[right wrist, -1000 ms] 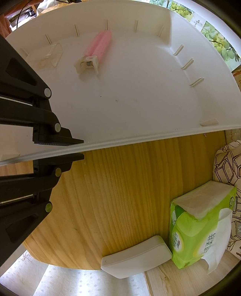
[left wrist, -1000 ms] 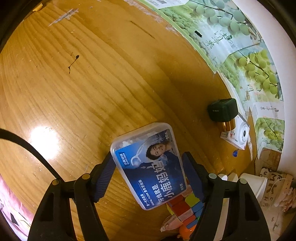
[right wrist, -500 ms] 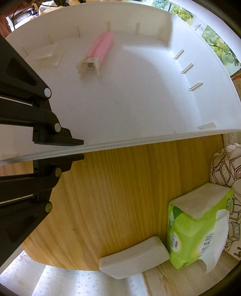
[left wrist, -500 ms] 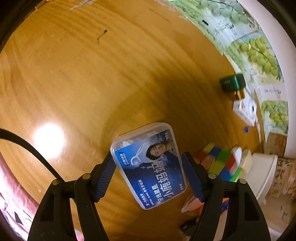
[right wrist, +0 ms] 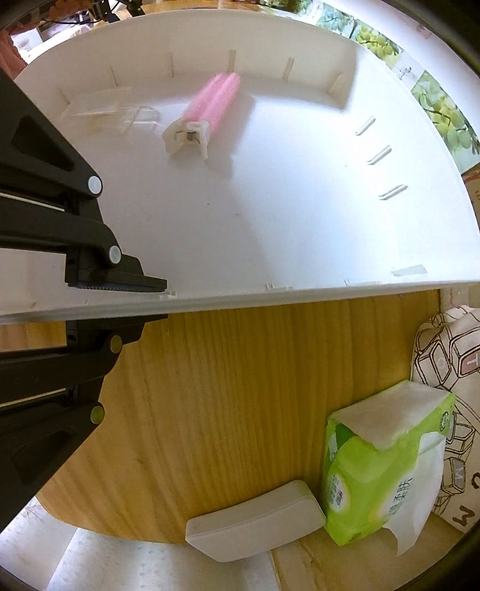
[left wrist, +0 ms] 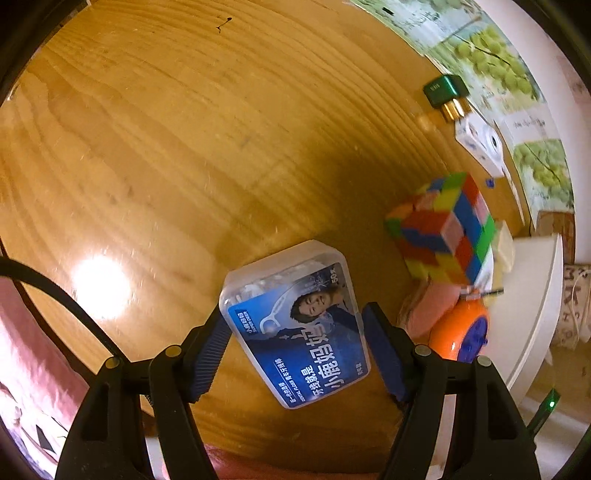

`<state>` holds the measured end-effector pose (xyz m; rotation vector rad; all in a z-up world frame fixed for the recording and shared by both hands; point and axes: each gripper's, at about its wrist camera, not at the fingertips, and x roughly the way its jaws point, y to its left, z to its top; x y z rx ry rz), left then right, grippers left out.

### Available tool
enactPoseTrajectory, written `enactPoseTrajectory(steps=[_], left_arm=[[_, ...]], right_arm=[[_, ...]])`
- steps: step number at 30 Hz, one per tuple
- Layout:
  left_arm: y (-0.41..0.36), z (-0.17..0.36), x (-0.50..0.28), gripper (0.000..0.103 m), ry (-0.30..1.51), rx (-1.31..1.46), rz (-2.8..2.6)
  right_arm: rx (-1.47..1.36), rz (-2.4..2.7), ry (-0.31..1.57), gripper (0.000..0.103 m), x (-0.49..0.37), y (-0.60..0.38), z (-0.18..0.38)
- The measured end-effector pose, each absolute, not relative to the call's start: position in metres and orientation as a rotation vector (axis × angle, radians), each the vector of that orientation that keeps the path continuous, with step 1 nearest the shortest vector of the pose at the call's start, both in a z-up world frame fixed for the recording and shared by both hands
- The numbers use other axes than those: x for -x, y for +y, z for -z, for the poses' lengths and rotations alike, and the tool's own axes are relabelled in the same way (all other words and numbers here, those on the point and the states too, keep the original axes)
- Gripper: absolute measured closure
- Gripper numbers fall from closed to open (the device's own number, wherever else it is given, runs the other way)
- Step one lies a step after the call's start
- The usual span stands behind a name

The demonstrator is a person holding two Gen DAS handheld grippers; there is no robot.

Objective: Organize rigid objects
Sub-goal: 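Lift the floss box with the left tool, carry it over the bin, release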

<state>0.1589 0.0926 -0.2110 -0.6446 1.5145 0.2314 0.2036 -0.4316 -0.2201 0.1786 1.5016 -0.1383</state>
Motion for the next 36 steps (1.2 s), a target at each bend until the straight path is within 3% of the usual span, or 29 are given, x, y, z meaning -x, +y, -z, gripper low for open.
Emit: enactPoseTrajectory(steps=[22,36], left_arm=[[0.019,0.139,-0.111,0.03,1.404,0.547,-0.076],[-0.045,0.087,-0.121,0.03,1.276,0.329,0.104]], right_arm=[[-0.089,0.001,1.503,0.095,-0.199,-0.43,0.221],[-0.087,-0.028,1.499,0.095,-0.19,-0.43,0.224]])
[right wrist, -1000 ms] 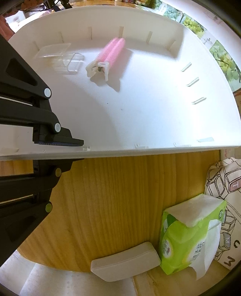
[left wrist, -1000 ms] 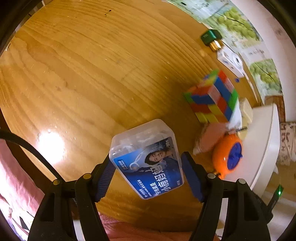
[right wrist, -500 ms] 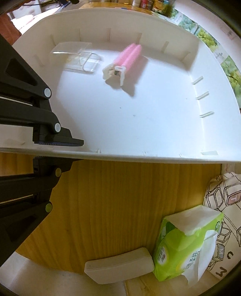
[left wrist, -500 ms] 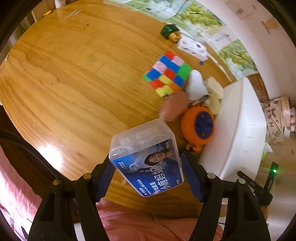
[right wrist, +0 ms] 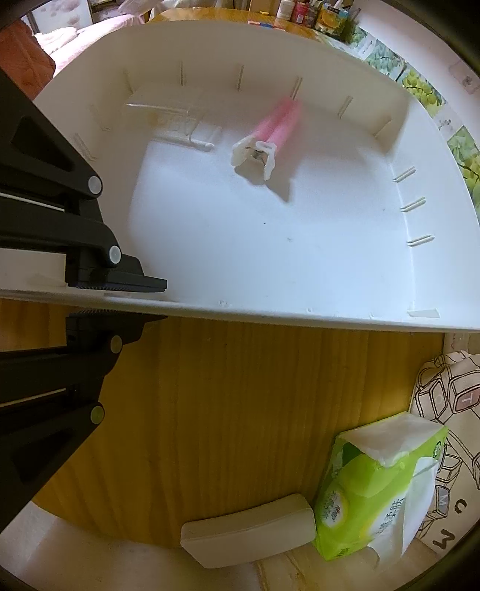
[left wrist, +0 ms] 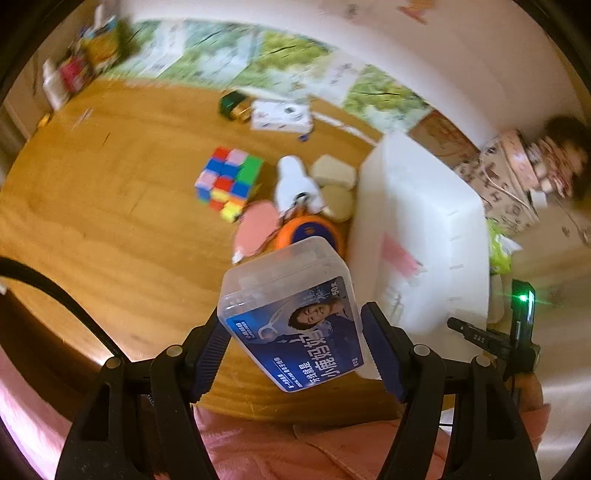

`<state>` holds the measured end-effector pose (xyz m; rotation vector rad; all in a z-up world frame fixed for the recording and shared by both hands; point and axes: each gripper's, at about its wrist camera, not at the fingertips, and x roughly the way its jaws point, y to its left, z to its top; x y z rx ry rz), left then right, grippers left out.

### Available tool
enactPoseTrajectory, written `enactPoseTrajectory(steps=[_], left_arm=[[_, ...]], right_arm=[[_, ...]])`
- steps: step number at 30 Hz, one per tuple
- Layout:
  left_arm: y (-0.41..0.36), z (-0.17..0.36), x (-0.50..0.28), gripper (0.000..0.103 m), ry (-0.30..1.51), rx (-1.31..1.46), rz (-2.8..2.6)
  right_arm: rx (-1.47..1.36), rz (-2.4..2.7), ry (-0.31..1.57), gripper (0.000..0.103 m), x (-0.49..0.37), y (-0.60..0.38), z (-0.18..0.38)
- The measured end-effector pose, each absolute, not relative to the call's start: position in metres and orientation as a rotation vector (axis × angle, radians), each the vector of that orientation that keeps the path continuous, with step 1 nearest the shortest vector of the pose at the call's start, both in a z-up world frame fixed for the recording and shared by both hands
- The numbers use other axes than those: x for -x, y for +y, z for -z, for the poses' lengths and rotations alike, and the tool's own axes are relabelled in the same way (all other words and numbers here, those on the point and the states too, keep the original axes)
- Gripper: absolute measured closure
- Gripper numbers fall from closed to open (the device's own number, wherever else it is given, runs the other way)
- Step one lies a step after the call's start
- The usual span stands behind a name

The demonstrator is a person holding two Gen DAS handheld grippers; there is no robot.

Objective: Organize rigid objects
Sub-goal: 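Lift the floss box with the left tool, carry it over the bin, release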

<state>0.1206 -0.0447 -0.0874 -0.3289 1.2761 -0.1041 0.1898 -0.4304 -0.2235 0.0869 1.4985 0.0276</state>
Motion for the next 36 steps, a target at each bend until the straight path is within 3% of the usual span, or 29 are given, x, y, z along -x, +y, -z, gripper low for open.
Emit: enactPoseTrajectory(steps=[18,36], left_arm=[[-0.129,0.059,-0.125,0.03,1.031,0.127,0.432],[-0.191,0.054,-0.118,0.029,0.899,0.031,0.711]], right_arm=[[-0.083,-0.047,1.501,0.093,-0.196,-0.444,0.233],[-0.069,-0.031,1.506,0.094,-0.188,-0.433,0.228]])
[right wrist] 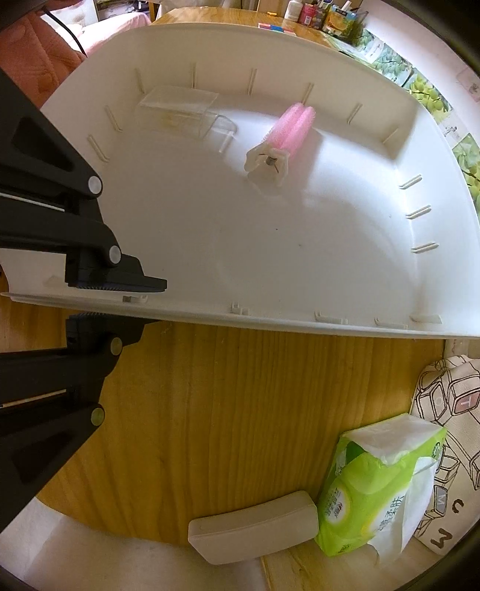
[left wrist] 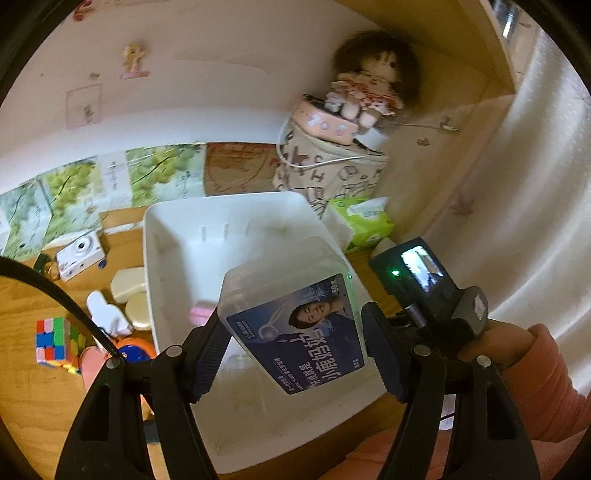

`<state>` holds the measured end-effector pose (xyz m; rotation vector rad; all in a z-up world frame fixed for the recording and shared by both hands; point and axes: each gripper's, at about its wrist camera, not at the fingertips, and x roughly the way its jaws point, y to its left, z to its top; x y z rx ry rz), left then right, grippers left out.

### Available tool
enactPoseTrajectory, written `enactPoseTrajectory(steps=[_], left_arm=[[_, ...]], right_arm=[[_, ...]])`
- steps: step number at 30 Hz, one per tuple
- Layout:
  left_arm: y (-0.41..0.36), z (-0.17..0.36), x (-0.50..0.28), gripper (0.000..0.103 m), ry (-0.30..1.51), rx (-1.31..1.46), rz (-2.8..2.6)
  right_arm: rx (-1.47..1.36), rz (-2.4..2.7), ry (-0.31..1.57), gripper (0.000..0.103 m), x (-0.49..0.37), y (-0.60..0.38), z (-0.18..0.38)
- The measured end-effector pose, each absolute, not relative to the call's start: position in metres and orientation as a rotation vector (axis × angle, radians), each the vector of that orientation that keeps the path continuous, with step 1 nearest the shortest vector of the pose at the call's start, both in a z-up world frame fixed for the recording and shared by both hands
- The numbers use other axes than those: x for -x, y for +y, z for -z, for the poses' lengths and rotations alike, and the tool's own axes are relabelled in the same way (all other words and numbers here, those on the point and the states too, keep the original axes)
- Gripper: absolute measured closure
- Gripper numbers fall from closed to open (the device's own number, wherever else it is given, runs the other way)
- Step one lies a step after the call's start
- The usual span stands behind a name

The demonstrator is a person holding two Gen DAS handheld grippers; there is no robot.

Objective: Organize rigid objects
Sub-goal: 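Lift the floss box with the left tool, carry it over the bin, release, then move the left tool to the Rubik's cube on the table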

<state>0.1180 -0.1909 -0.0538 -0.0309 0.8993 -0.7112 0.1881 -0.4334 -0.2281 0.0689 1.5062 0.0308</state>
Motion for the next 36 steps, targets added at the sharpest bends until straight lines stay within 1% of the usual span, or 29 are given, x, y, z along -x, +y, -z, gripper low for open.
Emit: enactPoseTrajectory(steps=[11,13,17,27,36], left_arm=[[-0.198,0.054,-0.115,0.028,0.896,0.024,0.757],[-0.2,0.052,-0.114,0.022,0.889,0.012,0.755],[-0.198,0.05,-0.111,0.018,0.877,0.004,0.743],[-0.17,0.046,-0.106,0.018,0.841,0.059,0.655],[-0.131,0.048,-0.099,0.018,0.843,0.08,0.534]], right_arm=[[-0.052,-0.026,1.51,0.094,-0.189,-0.427,0.226],[-0.054,-0.025,1.509,0.094,-0.189,-0.426,0.225],[-0.063,-0.027,1.507,0.094,-0.19,-0.428,0.224],[-0.054,-0.03,1.505,0.096,-0.189,-0.429,0.222],[-0.067,-0.023,1.489,0.096,-0.184,-0.431,0.22]])
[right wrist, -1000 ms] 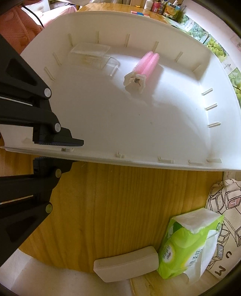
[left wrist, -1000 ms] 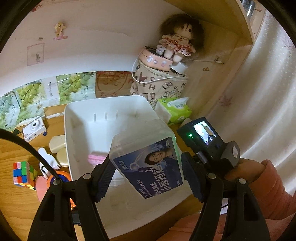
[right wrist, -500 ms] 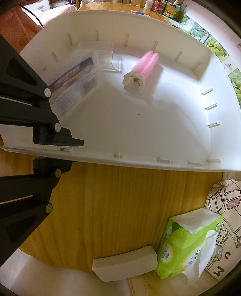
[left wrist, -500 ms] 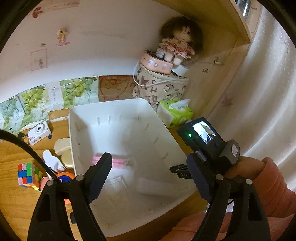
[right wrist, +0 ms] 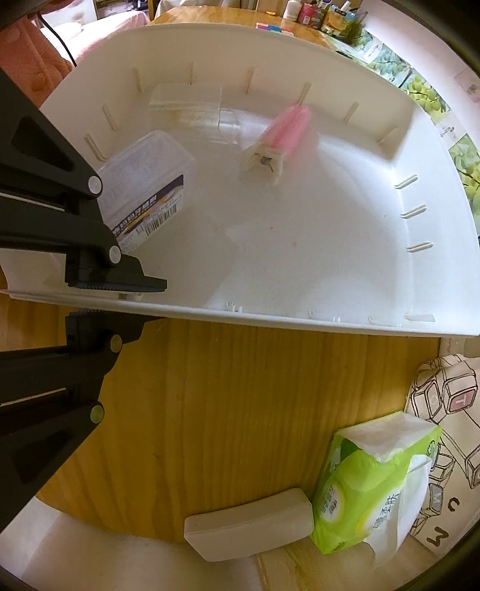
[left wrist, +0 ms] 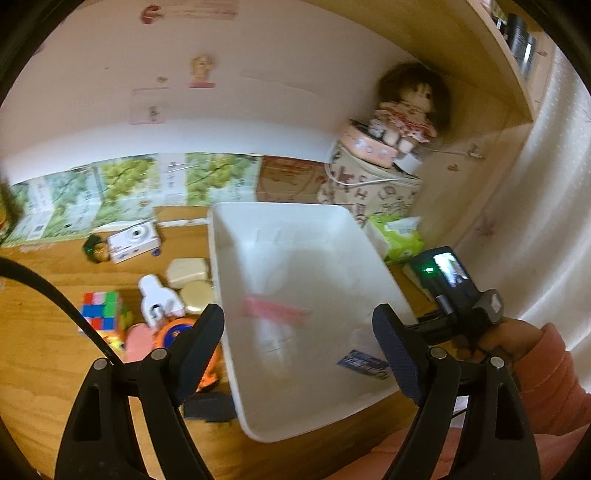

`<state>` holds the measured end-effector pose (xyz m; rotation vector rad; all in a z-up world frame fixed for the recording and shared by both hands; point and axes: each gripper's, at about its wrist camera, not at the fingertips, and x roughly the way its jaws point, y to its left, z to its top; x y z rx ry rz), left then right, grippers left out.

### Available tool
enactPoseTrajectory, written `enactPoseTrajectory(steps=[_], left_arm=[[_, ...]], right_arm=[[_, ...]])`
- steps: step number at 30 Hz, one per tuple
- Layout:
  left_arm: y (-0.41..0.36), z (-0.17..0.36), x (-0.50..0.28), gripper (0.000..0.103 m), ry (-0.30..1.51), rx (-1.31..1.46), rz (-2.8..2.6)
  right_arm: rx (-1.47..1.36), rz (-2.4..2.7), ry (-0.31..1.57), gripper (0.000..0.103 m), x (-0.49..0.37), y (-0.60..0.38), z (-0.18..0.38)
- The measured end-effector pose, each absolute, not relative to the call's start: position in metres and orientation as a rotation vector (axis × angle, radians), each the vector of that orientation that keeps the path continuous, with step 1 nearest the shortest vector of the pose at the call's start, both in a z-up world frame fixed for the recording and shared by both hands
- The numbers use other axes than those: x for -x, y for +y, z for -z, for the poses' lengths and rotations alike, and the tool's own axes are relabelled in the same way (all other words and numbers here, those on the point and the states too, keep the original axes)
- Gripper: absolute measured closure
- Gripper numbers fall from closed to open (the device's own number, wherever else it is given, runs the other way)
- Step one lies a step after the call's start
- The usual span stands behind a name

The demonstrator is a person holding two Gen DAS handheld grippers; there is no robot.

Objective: Organize rigid objects
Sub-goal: 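Move the left tool to the Rubik's cube on the table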

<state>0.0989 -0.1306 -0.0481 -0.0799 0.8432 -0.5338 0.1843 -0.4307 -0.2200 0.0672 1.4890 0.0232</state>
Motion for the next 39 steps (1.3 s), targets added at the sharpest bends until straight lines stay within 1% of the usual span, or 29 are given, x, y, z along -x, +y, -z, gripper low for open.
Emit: enactPoseTrajectory(steps=[20,31,39], left_arm=[[-0.055,0.08,-0.106,0.018,0.975,0.027,0.341],[-0.019,0.1,-0.139,0.018,1.069,-0.034,0.287],[-0.007,0.116,-0.171,0.018,1.125,-0.078,0.277]], right_arm=[[-0.147,0.068,1.468,0.096,-0.178,-0.438,0.221],[-0.223,0.14,1.463,0.096,-0.174,-0.448,0.225],[-0.281,0.203,1.46,0.096,-0.166,-0.46,0.228]])
